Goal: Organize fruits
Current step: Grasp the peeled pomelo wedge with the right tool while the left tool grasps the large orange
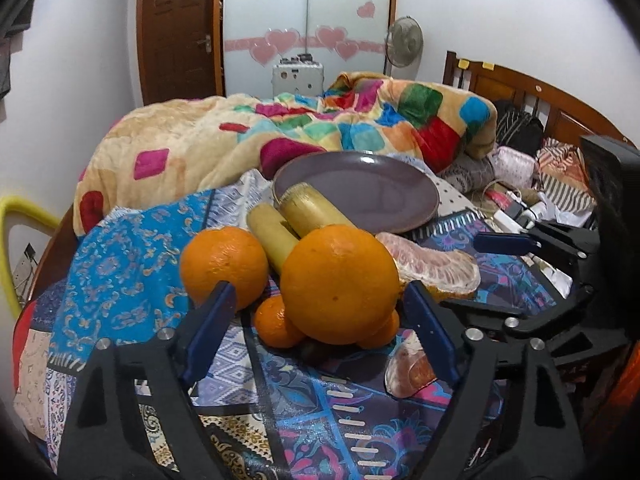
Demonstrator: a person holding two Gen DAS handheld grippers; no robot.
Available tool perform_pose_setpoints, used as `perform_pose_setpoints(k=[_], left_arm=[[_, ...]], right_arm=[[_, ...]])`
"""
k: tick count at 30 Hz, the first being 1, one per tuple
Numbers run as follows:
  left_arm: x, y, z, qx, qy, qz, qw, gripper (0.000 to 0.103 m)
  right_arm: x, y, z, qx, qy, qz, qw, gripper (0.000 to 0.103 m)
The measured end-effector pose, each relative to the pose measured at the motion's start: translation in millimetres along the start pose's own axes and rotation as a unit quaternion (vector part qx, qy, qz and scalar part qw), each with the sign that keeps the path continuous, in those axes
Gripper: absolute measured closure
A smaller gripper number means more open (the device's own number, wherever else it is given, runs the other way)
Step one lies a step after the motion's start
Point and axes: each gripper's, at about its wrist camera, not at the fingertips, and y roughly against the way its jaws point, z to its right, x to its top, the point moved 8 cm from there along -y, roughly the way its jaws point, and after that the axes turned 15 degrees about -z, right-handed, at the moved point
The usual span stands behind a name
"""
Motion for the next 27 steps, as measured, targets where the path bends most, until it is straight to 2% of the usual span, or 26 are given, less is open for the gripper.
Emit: perform_pose_setpoints(k=[4,8,12,14,17,20,27], left_arm=[[-1,-8,2,-0.017,-0.002,-0.019,0.9997,0.029],[1,-12,4,-0.019,-0.008,-0.026,0.9994,0.029],[4,-17,6,-0.017,-0.009,-0.03,0.9994,0.029],[5,-19,5,-0.018,-0.007,-0.03,0.9994,0.031],[7,-22,6,-0.023,-0.007,-0.033,0.9992,0.035],[8,-23,8,-0.019,-0.011,-0.031,0.9993,0.039],[10,-22,6,-0.024,-0.01,-0.034,0.9991,0.04]], right_arm=[[5,-10,1,0.009,0.015,-0.021,1.0,0.022],[10,-19,1,0.017,0.036,-0.044,0.998,0.028],[12,-24,3,0.035,0.044,-0.058,0.997,0.028],[13,-25,5,0.038,0.047,-0.057,0.997,0.031],[15,-24,7,0.037,0.04,-0.051,0.997,0.043],[15,-23,9,0.043,0.029,-0.051,0.997,0.046],[15,-14,16,0.025,0.011,-0.036,0.999,0.056]])
